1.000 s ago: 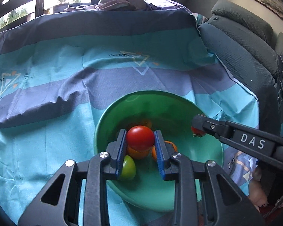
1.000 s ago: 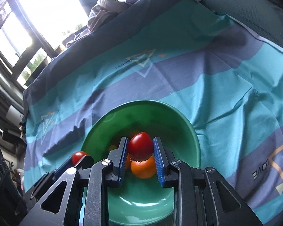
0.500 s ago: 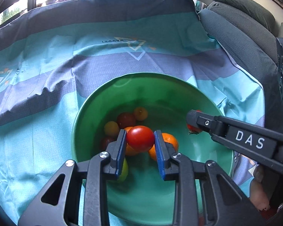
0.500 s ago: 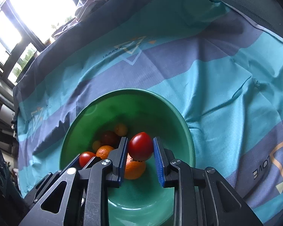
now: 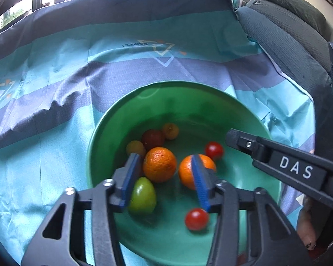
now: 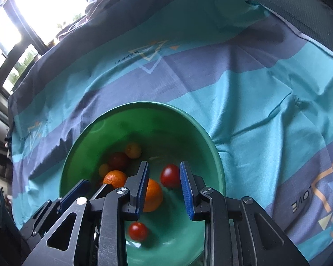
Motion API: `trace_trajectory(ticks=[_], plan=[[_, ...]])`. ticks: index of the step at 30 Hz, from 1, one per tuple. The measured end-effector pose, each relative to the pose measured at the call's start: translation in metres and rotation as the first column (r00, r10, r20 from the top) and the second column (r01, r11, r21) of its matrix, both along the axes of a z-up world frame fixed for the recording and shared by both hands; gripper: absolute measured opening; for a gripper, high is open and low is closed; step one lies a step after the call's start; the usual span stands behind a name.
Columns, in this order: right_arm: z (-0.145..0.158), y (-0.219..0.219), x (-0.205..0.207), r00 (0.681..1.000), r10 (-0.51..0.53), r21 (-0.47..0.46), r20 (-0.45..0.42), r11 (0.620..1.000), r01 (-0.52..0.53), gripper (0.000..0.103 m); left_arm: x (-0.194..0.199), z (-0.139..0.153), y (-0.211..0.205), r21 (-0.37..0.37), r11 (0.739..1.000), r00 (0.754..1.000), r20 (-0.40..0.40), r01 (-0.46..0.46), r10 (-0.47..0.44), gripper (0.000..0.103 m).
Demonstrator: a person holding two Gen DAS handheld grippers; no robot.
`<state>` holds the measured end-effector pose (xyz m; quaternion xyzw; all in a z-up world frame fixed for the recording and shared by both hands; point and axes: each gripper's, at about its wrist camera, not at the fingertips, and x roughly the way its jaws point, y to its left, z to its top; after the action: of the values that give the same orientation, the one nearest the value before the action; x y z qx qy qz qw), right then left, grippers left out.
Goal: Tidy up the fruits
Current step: 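Open both grippers to drop the cherry tomatoes into the green bowl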
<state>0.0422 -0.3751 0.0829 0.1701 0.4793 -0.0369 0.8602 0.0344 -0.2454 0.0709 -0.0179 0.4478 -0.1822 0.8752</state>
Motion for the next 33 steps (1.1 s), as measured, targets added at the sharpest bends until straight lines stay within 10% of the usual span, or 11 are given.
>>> trace_trajectory(ticks=[9, 33], plan=[[0.034, 0.0, -0.021, 0.991, 0.005, -0.005, 0.131, 1.0, -0.004, 0.057, -0.033, 0.046, 0.008, 0.042, 0.998, 0.985, 0.167, -0.044, 0.036, 0.074], [0.052, -0.006, -0.041, 0.982, -0.061, -0.052, 0.18, 0.996, 0.071, 0.057, -0.053, 0.051, 0.01, 0.054, 0.998, 0.988, 0.157, -0.025, 0.016, 0.074]])
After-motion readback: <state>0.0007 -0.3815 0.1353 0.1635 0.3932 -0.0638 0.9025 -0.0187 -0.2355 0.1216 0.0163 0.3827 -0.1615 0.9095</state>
